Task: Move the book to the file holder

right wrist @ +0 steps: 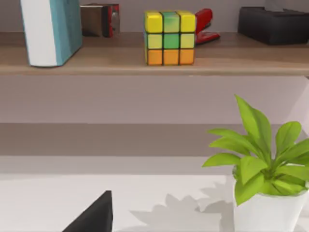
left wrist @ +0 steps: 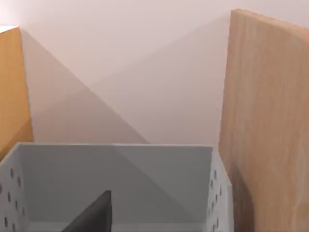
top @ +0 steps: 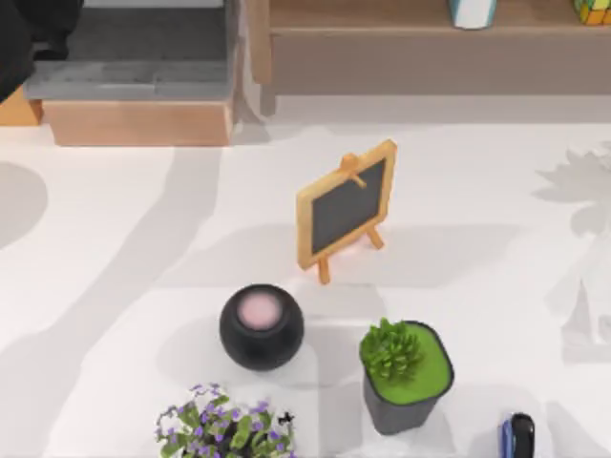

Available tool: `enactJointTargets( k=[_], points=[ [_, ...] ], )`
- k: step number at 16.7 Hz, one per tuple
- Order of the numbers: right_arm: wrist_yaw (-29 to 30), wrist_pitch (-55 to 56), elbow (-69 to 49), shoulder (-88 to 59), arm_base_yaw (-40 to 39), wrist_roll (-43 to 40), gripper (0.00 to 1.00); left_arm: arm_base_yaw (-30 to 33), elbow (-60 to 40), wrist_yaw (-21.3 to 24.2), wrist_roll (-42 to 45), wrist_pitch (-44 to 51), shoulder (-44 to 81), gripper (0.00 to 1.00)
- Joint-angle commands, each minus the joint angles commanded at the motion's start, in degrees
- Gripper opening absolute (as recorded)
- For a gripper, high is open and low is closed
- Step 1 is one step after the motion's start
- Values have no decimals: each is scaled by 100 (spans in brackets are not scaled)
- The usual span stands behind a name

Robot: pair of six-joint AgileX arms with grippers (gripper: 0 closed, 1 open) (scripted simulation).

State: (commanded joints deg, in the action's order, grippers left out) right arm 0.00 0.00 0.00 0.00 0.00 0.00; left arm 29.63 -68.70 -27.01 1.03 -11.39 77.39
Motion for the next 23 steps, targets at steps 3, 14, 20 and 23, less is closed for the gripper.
enactJointTargets(
  k=[3, 14, 20, 23],
  points=[
    [0, 0, 0, 0, 0, 0, 100, 652, -1678, -582, 14, -189, 1975, 100],
    [0, 0, 0, 0, 0, 0, 100, 2046, -6413, -2015, -31, -673, 7251, 100],
    [0, 0, 0, 0, 0, 0, 100, 2125, -6795, -2114, -42, -713, 7635, 100],
    [0, 0, 0, 0, 0, 0, 100, 2095, -6784, -2100, -43, -700, 7640, 100]
  ],
)
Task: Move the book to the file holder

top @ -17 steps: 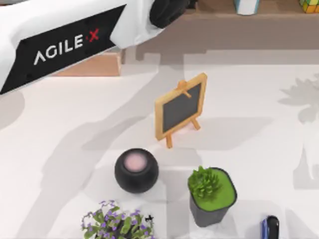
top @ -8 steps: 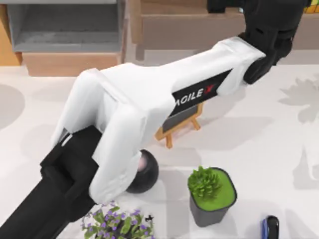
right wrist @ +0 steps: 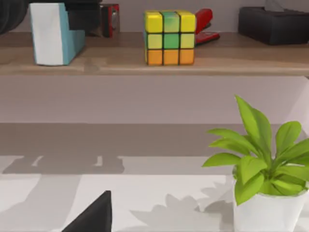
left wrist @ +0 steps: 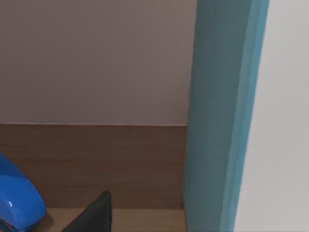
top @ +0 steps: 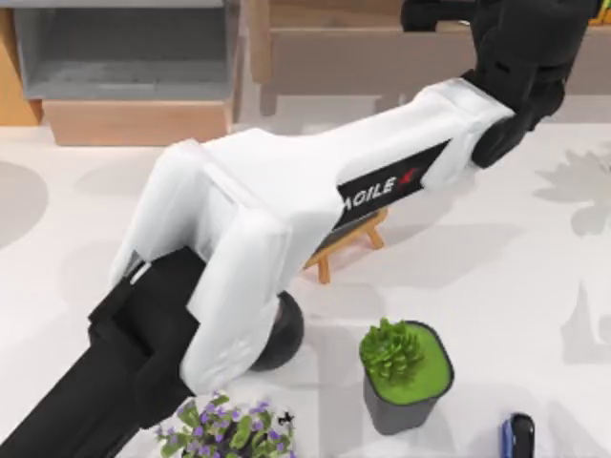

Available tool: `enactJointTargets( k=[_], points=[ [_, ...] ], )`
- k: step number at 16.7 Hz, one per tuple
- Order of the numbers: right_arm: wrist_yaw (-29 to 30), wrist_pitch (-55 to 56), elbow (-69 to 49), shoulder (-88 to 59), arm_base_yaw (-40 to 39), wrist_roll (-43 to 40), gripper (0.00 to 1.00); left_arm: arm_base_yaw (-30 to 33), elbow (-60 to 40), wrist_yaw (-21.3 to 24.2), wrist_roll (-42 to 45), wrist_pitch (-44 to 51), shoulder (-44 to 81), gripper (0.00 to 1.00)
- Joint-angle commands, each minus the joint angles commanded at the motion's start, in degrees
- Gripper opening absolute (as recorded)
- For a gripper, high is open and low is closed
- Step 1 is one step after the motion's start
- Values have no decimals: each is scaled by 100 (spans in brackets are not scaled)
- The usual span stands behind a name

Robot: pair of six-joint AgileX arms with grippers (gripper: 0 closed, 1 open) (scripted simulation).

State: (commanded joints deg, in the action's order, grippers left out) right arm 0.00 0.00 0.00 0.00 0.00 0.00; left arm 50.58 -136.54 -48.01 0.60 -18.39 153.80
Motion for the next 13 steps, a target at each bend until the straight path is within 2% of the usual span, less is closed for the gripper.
enactJointTargets(
  k=[9, 13],
  points=[
    [0, 0, 0, 0, 0, 0, 100, -96, -1367, 117, -19, 667, 686, 100],
    [0, 0, 0, 0, 0, 0, 100, -113, -1530, 134, -21, 755, 764, 100]
  ],
)
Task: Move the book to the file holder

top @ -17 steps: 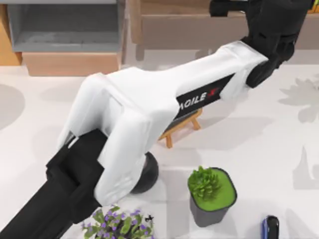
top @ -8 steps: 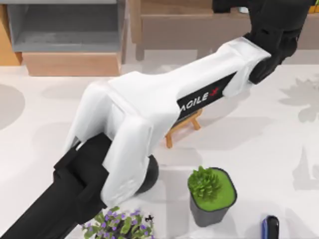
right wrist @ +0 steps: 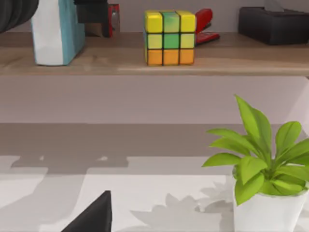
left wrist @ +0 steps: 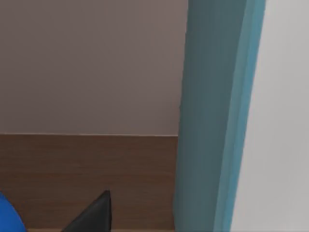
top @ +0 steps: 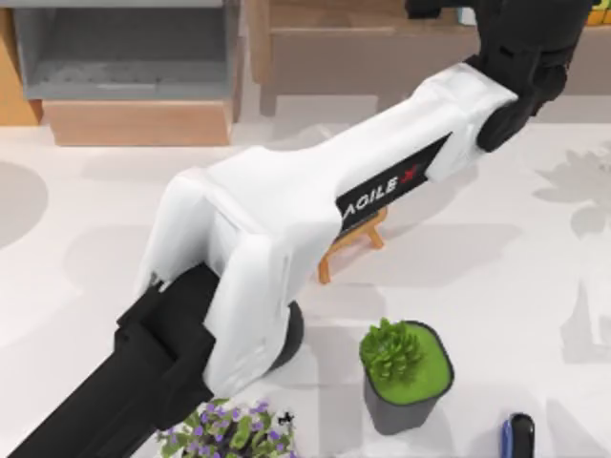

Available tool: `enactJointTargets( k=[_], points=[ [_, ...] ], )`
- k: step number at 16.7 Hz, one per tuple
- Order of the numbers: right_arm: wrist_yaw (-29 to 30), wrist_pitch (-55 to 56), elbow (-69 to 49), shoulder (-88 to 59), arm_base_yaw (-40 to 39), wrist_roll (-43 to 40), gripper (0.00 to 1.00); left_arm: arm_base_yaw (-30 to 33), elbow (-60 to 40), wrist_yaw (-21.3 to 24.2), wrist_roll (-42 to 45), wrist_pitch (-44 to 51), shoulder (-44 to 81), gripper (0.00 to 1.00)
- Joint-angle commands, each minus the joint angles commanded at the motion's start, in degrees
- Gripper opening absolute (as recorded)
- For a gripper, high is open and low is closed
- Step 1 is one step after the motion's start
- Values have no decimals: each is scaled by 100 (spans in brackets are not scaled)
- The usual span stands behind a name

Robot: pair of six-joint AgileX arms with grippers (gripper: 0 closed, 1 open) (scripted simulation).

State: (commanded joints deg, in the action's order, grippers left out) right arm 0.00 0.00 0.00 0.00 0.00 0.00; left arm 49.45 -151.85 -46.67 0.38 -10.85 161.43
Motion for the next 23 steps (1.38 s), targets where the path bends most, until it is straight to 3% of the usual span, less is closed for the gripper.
enactJointTargets(
  k=[2, 15, 23],
  points=[
    [0, 0, 0, 0, 0, 0, 100, 0, 0, 0, 0, 0, 0, 100],
    [0, 0, 0, 0, 0, 0, 100, 0, 0, 0, 0, 0, 0, 2],
    [0, 0, 0, 0, 0, 0, 100, 0, 0, 0, 0, 0, 0, 0]
  ],
)
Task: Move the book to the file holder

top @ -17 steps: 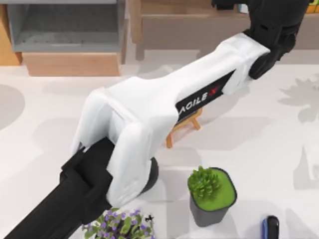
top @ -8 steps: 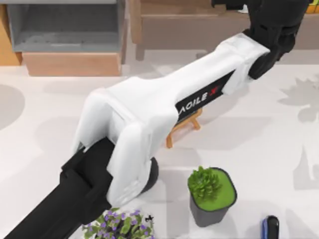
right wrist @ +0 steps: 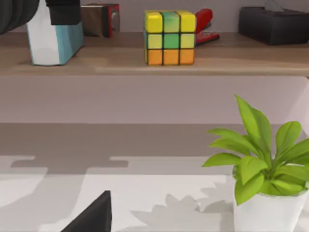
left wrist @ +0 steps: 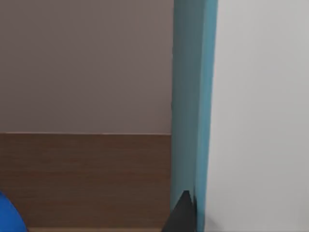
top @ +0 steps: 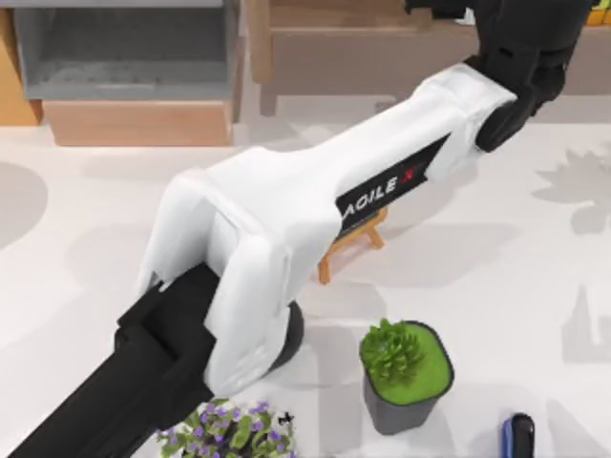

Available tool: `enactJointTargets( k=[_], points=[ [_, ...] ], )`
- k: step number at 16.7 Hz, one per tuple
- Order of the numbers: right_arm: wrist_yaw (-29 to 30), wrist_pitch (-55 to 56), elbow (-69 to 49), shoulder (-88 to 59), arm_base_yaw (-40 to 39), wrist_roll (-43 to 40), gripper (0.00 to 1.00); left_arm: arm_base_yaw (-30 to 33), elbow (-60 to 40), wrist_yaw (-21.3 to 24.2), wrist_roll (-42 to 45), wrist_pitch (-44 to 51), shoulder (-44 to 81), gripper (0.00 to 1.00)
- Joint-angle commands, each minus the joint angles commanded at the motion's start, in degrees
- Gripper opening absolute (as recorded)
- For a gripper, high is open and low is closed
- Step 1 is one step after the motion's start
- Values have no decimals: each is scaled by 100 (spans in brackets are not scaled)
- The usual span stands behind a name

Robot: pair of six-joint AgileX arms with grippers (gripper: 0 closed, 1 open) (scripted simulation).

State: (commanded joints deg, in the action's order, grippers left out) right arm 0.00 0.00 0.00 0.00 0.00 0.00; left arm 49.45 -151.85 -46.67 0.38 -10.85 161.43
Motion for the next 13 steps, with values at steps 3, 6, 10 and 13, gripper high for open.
enactJointTargets(
  k=[3, 6, 10, 13],
  points=[
    [0, 0, 0, 0, 0, 0, 100, 33, -91, 1, 3, 60, 22, 0],
    [0, 0, 0, 0, 0, 0, 100, 33, -460, -2, -1, 335, 135, 0],
    [0, 0, 0, 0, 0, 0, 100, 29, -777, -2, 3, 564, 214, 0],
    [0, 0, 0, 0, 0, 0, 100, 29, -754, -7, 11, 552, 199, 0]
  ],
)
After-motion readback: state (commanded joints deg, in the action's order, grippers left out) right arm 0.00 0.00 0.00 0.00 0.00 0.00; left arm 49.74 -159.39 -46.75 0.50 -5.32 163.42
